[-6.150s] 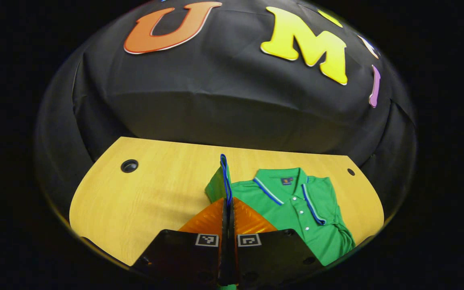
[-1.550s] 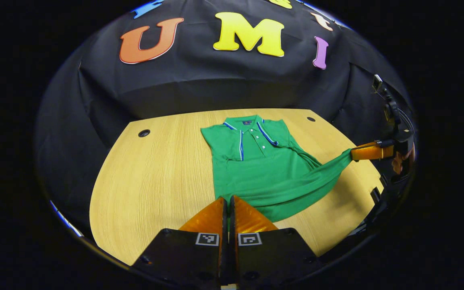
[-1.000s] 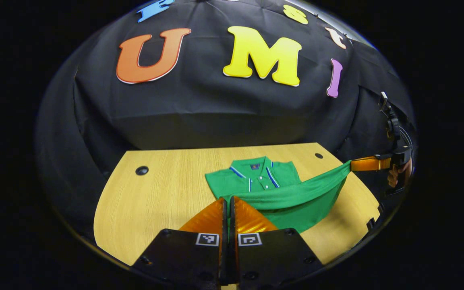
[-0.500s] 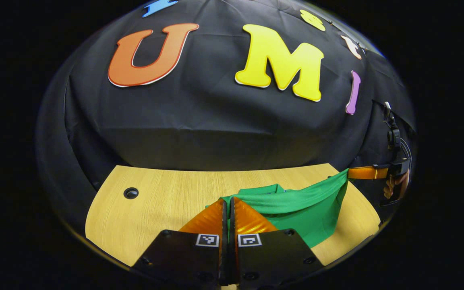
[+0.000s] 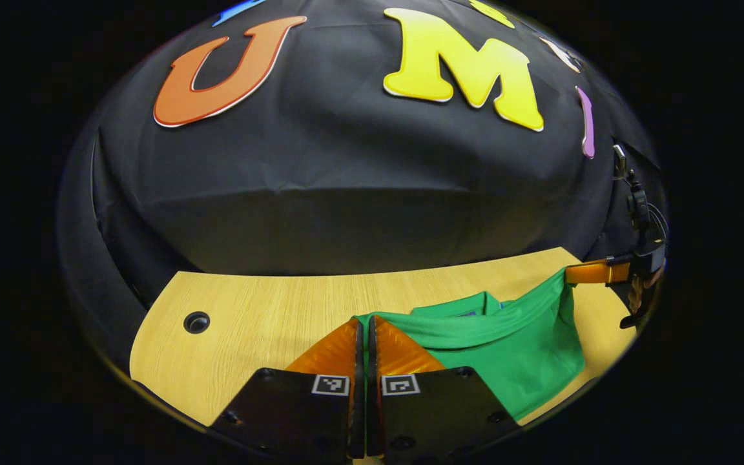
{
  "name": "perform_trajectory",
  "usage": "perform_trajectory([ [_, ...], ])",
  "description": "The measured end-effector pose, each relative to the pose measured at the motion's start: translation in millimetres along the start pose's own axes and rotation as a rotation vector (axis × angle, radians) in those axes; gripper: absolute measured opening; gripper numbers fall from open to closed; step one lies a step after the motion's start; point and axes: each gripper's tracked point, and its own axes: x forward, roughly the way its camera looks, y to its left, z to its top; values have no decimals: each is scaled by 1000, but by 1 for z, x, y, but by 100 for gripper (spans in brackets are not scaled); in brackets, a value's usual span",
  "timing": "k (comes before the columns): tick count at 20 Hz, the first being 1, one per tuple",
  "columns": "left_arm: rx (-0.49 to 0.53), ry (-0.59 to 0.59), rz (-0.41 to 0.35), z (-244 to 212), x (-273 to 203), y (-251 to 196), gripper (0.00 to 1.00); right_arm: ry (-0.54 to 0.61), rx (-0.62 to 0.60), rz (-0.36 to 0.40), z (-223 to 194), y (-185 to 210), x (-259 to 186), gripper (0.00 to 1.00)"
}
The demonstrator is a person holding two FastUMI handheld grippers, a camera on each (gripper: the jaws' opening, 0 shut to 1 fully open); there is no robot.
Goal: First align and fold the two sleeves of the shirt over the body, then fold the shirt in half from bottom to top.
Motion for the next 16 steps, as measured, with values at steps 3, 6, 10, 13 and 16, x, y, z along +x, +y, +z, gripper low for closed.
perform_trajectory([
  [3, -16, 67, 25, -26, 21, -5, 10, 19, -3, -62, -10, -14, 18, 8],
  [6, -68, 72, 63, -30, 14, -12, 37, -28, 13, -90, 2, -13, 12, 35],
  [10, -93, -5, 87, 4, -17, -15, 100, -136, -26, -127, 32, -10, -24, 88],
  [13, -81, -92, 87, 42, -53, -17, 100, -231, -27, -130, 56, 4, -66, 90],
  [16, -91, -166, 100, 77, -105, -25, 100, -326, -99, -132, 71, 27, -122, 91],
])
